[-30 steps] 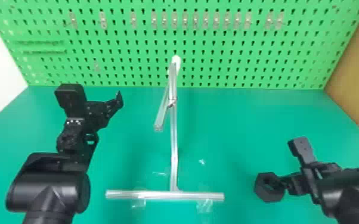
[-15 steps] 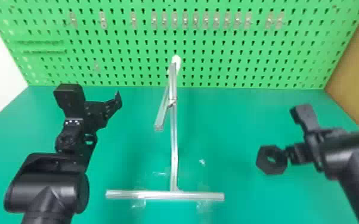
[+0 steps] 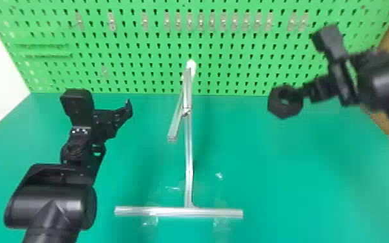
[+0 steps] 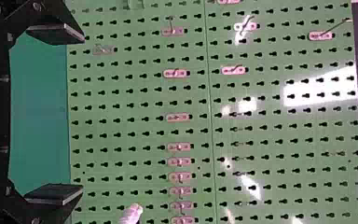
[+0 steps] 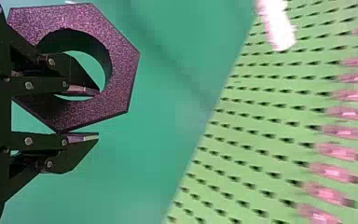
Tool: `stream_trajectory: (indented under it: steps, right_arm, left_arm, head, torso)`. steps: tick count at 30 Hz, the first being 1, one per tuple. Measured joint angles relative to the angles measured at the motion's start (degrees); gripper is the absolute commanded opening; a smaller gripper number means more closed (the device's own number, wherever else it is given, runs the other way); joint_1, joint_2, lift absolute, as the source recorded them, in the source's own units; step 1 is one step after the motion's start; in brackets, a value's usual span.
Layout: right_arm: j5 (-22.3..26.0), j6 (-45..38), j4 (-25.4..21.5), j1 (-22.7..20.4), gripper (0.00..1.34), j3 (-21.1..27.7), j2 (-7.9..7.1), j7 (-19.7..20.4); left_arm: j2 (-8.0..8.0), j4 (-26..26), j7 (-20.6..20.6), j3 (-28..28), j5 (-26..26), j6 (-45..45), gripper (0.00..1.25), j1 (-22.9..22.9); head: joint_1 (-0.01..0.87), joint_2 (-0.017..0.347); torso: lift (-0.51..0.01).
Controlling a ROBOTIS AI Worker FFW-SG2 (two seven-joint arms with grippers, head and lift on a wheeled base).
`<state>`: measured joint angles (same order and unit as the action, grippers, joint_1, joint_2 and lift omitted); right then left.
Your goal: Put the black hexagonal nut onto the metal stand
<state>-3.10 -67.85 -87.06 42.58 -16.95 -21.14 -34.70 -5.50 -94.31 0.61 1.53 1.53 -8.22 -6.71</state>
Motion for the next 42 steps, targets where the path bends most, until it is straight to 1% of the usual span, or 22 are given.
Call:
stream_trajectory:
  steps: [3,6,9,11,15,21,27,30,35,42]
  right_arm:
    - [2.5,-0.3,0.7,3.8,0.17,-1.8,-0.83,0.0]
    - [4.9,-0.5,1.7,7.4,0.17,-3.9,-1.33,0.0]
    - [7.2,-0.6,2.8,11.1,0.17,-6.3,-1.39,0.0]
    - [8.1,-0.6,3.4,13.1,0.17,-7.8,-1.14,0.0]
    - [9.5,-0.3,4.7,17.4,0.17,-10.7,0.20,0.0]
    - [11.4,0.7,6.6,21.3,0.17,-13.2,2.66,-0.1]
    - [12.3,1.8,8.3,22.7,0.17,-14.1,5.55,-0.1]
    - [12.9,2.0,8.9,23.1,0.17,-14.7,6.69,-0.1]
    - [14.3,2.1,9.7,24.0,0.17,-16.7,7.88,-0.1]
    - [17.6,1.5,10.8,25.5,0.17,-19.0,9.26,-0.1]
  left_arm:
    - [-0.03,-0.1,0.0,0.0,-0.2,-0.4,1.10,0.0]
    - [-0.11,-0.3,0.0,0.0,-0.4,-0.8,1.10,0.0]
    - [-0.33,-0.5,0.0,0.0,-0.5,-1.2,1.10,0.0]
    - [-0.52,-0.6,0.0,-0.2,-0.5,-1.4,1.10,0.0]
    - [-0.78,-0.6,0.0,-0.6,-0.5,-1.8,1.10,-0.3]
    - [-0.95,-0.6,0.0,-1.0,-0.6,-2.2,1.10,-0.5]
    - [-1.15,-0.6,0.0,-1.3,-0.8,-2.6,1.10,-0.7]
    - [-1.20,-0.6,0.0,-1.4,-0.9,-2.6,1.10,-0.7]
    - [-1.35,-0.6,0.0,-1.4,-1.0,-2.7,1.10,-0.7]
    - [-1.75,-0.6,0.0,-1.5,-0.9,-2.9,1.10,-0.9]
  head:
    - [0.693,0.081]
    - [0.693,0.081]
    - [0.693,0.081]
    - [0.693,0.081]
    - [0.693,0.081]
    - [0.693,0.081]
    - [0.693,0.081]
    - [0.693,0.081]
    - [0.693,0.081]
    - [0.693,0.081]
  torso:
    - [-0.001]
    - [-0.001]
    - [-0.001]
    - [-0.001]
    - [-0.001]
    - [-0.001]
    - [-0.001]
    - [-0.001]
    - [-0.001]
    - [-0.001]
